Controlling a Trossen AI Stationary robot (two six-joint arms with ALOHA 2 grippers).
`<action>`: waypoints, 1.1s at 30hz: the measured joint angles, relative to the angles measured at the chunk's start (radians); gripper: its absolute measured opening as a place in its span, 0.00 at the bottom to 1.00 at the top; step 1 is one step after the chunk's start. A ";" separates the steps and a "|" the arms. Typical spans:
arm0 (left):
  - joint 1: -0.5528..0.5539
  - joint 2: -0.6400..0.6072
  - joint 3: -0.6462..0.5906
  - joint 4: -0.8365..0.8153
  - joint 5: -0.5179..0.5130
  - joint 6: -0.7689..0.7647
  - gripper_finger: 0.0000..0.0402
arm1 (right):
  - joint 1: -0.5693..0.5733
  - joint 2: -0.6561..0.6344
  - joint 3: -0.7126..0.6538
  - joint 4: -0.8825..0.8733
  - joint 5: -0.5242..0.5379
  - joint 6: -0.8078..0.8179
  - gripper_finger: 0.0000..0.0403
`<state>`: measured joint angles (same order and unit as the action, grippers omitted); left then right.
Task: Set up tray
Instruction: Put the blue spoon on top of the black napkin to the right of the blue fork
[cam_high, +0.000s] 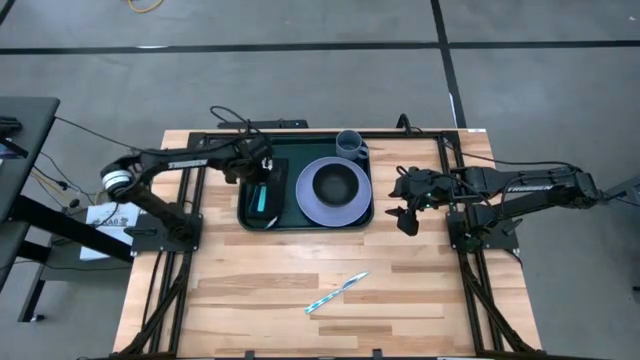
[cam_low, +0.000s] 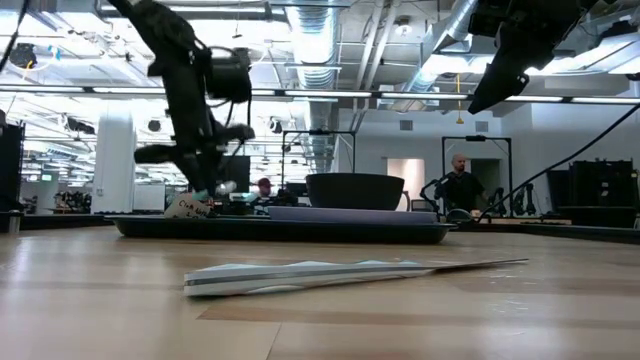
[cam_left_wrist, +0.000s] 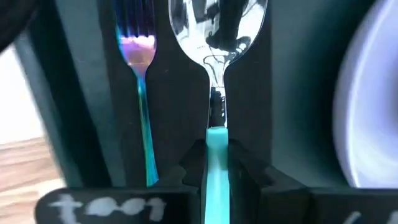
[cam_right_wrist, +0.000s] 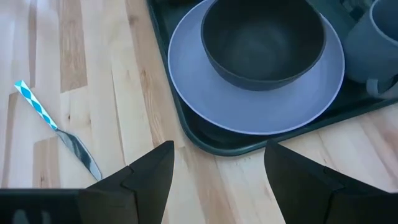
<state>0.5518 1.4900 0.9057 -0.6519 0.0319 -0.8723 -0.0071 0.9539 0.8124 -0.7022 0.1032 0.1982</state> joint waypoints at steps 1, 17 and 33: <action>0.000 0.017 -0.008 0.027 0.002 -0.001 0.06 | 0.000 0.000 0.000 0.009 0.000 -0.017 0.59; -0.014 0.114 -0.014 0.128 0.009 -0.028 0.06 | -0.006 0.000 0.000 0.203 0.288 -0.162 0.59; -0.014 0.113 -0.014 0.058 -0.029 -0.014 0.06 | -0.013 0.002 0.000 0.217 0.159 -0.149 0.59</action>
<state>0.5381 1.6032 0.8921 -0.5941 0.0030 -0.8858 -0.0204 0.9562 0.8124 -0.4850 0.2623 0.0493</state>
